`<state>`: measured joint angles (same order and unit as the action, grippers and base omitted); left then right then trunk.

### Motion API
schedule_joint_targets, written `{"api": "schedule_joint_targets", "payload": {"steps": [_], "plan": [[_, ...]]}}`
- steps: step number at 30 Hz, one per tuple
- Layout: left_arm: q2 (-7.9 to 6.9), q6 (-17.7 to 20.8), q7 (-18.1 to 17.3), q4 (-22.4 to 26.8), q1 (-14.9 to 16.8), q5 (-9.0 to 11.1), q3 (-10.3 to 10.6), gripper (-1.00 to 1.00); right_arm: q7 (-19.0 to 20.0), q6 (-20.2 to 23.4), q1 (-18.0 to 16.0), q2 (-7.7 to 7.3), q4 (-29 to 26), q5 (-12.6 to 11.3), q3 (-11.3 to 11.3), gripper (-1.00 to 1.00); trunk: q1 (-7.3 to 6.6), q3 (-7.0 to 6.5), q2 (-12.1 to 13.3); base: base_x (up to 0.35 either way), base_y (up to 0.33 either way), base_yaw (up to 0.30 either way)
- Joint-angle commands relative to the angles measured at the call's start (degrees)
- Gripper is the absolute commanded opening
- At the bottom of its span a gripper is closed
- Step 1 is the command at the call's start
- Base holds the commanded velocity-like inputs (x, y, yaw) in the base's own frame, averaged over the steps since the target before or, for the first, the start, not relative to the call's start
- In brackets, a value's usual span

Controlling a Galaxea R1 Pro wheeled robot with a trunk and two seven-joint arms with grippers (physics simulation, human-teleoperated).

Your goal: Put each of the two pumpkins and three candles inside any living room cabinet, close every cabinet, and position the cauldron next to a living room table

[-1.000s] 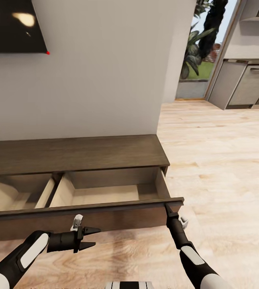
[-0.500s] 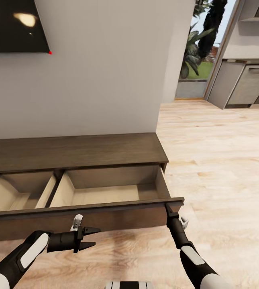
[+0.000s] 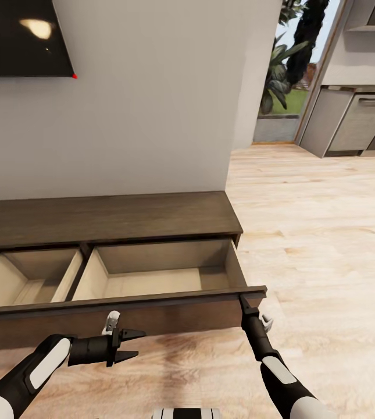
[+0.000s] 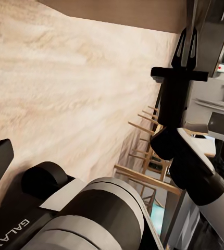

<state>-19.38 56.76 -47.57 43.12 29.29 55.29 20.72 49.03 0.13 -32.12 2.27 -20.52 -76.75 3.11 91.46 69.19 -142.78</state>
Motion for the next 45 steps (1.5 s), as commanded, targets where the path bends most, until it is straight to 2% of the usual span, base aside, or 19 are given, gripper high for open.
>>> {"api": "schedule_joint_targets", "payload": {"steps": [1,14,15,35,39,45], "plan": [[-0.04,0.2,-0.2,-0.1,0.1,0.2,0.2,1.00,1.1,0.1,-0.1,0.10,0.0,0.6,-2.6,-1.00,-0.03,0.04,0.0,-0.029,0.000,0.000],[-0.04,0.2,-0.1,-0.1,0.1,0.2,0.2,1.00,1.1,0.1,-0.1,0.10,-0.1,0.7,-2.6,-1.00,-0.03,0.04,0.0,-0.003,0.000,0.000],[-0.02,0.2,-0.2,-0.1,0.1,0.2,0.2,1.00,1.0,0.1,-0.1,0.10,-0.1,0.7,-2.6,1.00,-0.03,0.04,0.0,0.000,0.000,0.000],[0.05,0.2,-0.2,-0.1,0.1,0.2,0.2,1.00,1.0,0.7,-0.1,0.04,0.2,0.5,-2.6,1.00,-0.03,0.04,0.0,-0.055,0.000,0.000],[0.02,0.2,-0.2,-0.1,0.1,0.2,0.1,1.00,0.8,6.1,-0.1,-0.21,0.6,0.7,-2.6,1.00,-0.03,0.04,0.0,-0.040,0.000,0.000],[0.04,0.2,-0.2,-0.3,0.1,0.2,0.0,1.00,1.2,18.3,0.0,-0.51,0.7,0.6,-2.8,1.00,-0.03,0.04,0.0,-0.006,0.000,0.000]]}}
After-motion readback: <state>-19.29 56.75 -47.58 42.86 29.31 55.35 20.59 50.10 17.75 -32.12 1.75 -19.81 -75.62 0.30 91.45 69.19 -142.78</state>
